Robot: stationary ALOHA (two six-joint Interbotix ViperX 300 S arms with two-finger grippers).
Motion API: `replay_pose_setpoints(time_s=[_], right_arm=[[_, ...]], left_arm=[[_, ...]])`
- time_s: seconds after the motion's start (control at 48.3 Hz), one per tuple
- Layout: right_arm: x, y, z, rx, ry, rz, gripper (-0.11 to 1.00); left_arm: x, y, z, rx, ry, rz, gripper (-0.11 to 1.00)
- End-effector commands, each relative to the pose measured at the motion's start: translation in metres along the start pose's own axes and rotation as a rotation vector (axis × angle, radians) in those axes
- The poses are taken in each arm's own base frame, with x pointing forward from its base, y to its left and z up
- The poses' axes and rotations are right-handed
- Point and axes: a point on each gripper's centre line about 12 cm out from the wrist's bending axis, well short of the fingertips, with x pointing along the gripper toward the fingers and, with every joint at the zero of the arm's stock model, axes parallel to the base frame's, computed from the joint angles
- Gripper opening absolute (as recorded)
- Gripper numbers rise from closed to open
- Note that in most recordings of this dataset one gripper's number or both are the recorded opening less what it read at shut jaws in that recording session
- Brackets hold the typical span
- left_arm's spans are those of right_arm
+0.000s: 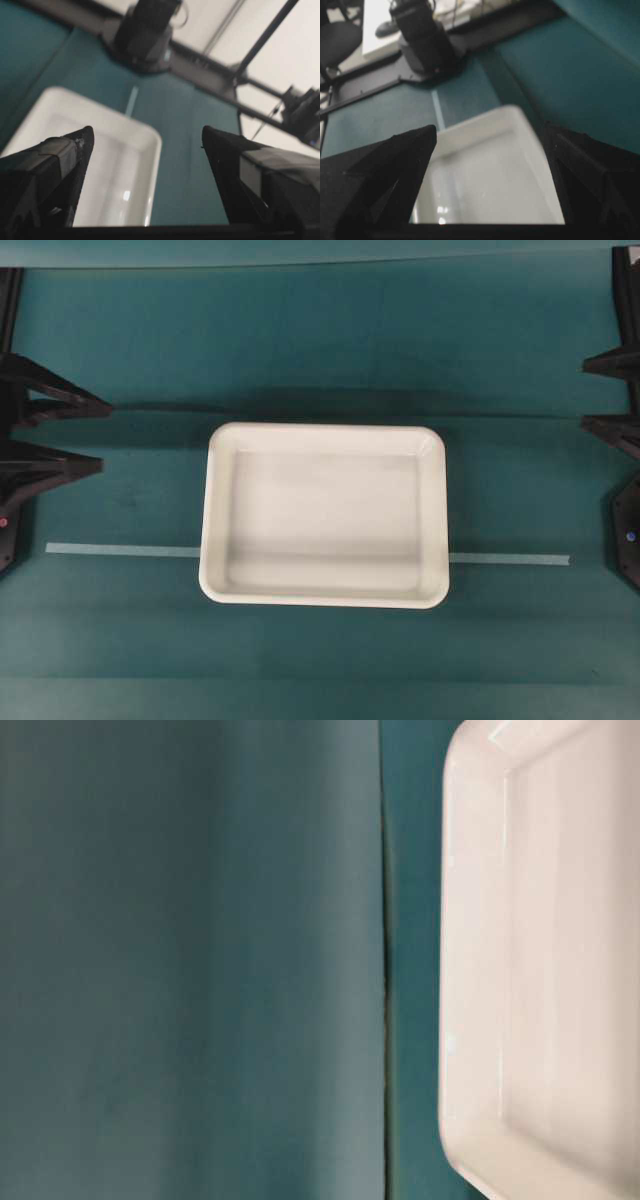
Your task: Lift the white case with both hands.
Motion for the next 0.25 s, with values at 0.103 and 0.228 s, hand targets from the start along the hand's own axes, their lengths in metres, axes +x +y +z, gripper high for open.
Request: replay_pose_setpoints(time_s=[0.103,0.228], right_arm=[[-0.0043,0.0045,0.0152,-0.024,-0.064,0.021,0.9],[-0.0096,0.0075,0.0201,-0.027,-0.098,0.042,0.9]], left_arm=[[-0.0075,-0.0087,0.0177,0.04,-0.056,-0.029,0.93],[-0.0098,-0.0093,0.0191,0.046,-0.065,-0.032,0.93]])
